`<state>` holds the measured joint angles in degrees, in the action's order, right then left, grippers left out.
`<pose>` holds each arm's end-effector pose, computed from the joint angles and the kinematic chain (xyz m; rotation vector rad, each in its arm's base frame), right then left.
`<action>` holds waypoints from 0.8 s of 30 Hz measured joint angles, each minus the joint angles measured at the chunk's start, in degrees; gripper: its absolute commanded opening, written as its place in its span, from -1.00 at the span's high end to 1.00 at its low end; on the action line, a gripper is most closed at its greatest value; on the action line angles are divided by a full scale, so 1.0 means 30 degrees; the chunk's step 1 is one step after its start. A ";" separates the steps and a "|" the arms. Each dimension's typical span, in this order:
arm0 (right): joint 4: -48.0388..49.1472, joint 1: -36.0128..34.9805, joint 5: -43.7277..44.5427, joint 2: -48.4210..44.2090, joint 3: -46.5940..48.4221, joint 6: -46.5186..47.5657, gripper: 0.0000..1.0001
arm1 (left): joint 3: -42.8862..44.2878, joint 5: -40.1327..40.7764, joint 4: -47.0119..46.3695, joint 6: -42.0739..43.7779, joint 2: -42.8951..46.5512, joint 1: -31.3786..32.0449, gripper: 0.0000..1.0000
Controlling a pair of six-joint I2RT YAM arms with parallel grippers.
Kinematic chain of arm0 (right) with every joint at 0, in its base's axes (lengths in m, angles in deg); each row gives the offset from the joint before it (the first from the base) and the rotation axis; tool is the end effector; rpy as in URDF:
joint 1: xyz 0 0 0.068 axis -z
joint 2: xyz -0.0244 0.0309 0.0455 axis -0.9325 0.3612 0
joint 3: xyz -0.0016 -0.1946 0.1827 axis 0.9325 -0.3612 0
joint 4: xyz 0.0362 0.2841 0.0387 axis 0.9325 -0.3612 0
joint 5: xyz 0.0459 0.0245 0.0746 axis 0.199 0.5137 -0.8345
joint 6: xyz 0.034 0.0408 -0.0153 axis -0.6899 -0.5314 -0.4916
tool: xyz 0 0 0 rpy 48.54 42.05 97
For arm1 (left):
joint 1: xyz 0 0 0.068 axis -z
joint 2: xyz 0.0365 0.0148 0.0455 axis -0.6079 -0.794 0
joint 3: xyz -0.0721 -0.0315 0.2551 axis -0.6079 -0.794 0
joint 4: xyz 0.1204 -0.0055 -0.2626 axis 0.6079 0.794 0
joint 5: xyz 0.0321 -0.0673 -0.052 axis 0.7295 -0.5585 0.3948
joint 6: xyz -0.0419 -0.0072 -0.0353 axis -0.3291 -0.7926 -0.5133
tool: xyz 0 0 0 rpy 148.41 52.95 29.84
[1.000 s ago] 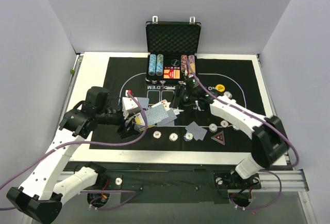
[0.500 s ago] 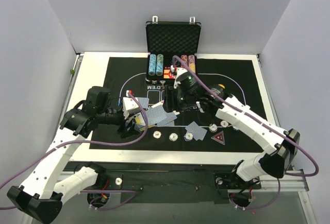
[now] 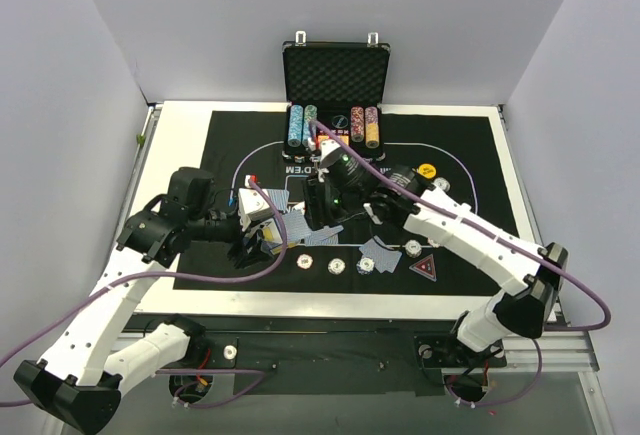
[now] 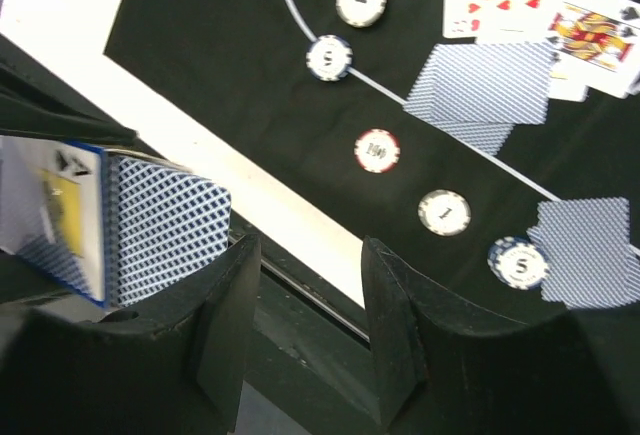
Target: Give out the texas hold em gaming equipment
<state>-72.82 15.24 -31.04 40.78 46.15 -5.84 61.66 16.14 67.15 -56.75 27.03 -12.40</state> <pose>0.2157 0.2971 0.3729 -0.5358 2.2442 0.8727 0.1777 -0.1096 0.3433 1.2881 1.8573 -0.7918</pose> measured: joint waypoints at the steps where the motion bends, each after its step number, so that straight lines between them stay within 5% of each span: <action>1: 0.0066 -0.0277 0.0000 0.0197 0.0240 -0.0051 0.21 | 0.0000 0.0000 -0.0022 0.0000 -0.0022 0.0000 0.95; 9: 0.0576 -0.1377 -0.0117 0.2033 0.0619 -0.0685 0.23 | 0.0000 0.0168 -0.0073 0.0000 -0.0117 -0.0007 0.95; 16: 0.0641 -0.0459 -0.0044 0.1705 0.0342 -0.0750 -0.13 | -0.1486 0.0729 -0.0903 -0.0874 0.0226 -0.0517 0.95; 24: 0.0568 0.4320 0.0255 -0.2776 -0.2535 -0.0648 -0.15 | -0.3847 0.1472 -0.2659 -0.2419 -0.0503 -0.7162 0.78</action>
<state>-71.11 28.20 -30.27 32.46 38.54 -7.78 50.12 20.55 59.17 -64.00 25.52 -33.89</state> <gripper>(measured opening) 0.574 0.745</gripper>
